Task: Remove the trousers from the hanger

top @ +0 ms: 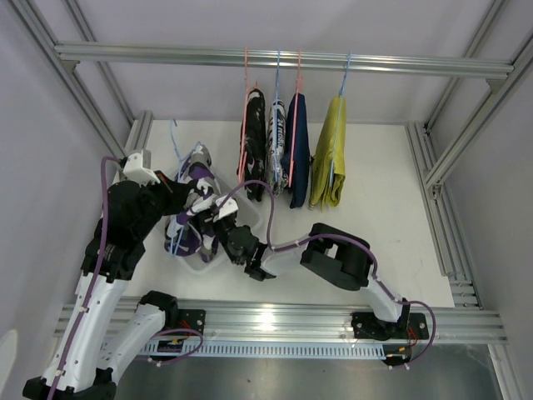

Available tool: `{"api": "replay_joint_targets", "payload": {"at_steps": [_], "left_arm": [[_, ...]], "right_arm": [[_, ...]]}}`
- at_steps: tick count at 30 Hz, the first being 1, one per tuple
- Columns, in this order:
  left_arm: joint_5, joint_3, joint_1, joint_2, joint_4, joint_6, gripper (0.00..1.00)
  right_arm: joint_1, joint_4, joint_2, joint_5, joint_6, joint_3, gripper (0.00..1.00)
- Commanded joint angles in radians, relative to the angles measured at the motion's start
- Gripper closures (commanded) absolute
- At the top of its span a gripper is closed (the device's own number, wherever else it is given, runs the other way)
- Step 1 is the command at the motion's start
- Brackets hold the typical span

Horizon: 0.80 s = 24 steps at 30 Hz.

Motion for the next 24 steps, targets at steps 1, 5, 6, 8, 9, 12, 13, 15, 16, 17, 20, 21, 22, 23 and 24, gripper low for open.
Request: {"api": "replay_joint_targets", "payload": {"at_steps": [1, 5, 6, 8, 9, 12, 13, 15, 16, 17, 20, 21, 22, 23, 24], "left_arm": [[0.03, 0.023, 0.002, -0.018, 0.104, -0.009, 0.99], [0.03, 0.024, 0.002, -0.017, 0.104, -0.011, 0.99], [0.032, 0.023, 0.002, -0.017, 0.104, -0.009, 1.0], [0.032, 0.023, 0.003, -0.017, 0.104, -0.009, 0.99], [0.032, 0.023, 0.003, -0.017, 0.104, -0.009, 0.99], [0.032, 0.023, 0.003, -0.015, 0.102, -0.011, 0.99], [0.032, 0.023, 0.005, -0.015, 0.102, -0.009, 0.99], [0.033, 0.023, 0.007, -0.017, 0.102, -0.009, 0.99], [0.035, 0.024, 0.008, -0.017, 0.104, -0.009, 0.99], [0.035, 0.024, 0.01, -0.017, 0.104, -0.009, 0.99], [0.03, 0.023, 0.013, -0.015, 0.104, -0.009, 1.0], [0.03, 0.024, 0.014, -0.012, 0.101, -0.011, 0.99], [0.03, 0.024, 0.014, -0.011, 0.099, -0.012, 0.99], [0.029, 0.026, 0.016, -0.008, 0.098, -0.011, 0.99], [0.029, 0.027, 0.016, -0.008, 0.095, -0.012, 0.99]], "right_arm": [[0.002, 0.134, 0.051, 0.063, -0.02, 0.055, 0.38], [-0.004, 0.161, 0.083, 0.08, -0.034, 0.084, 0.54], [-0.004, 0.155, 0.089, 0.079, -0.034, 0.09, 0.62], [-0.009, 0.149, 0.091, 0.082, -0.036, 0.098, 0.69], [-0.01, 0.144, 0.089, 0.083, -0.036, 0.098, 0.8], [-0.013, 0.134, 0.077, 0.08, -0.039, 0.089, 0.92], [-0.015, 0.131, 0.065, 0.07, -0.039, 0.083, 0.96], [-0.021, 0.083, 0.046, 0.06, -0.028, 0.07, 1.0], [-0.021, 0.068, 0.023, 0.056, -0.02, 0.066, 1.0], [-0.022, 0.048, 0.011, 0.048, -0.017, 0.058, 1.0], [-0.021, 0.004, -0.053, 0.022, -0.014, 0.029, 1.0], [-0.019, -0.012, -0.072, 0.011, -0.014, 0.017, 1.0], [-0.019, -0.032, -0.093, 0.011, -0.014, 0.015, 1.0], [-0.016, -0.07, -0.139, 0.008, -0.016, 0.012, 1.0], [-0.013, -0.087, -0.164, 0.001, -0.02, 0.006, 1.0]]}}
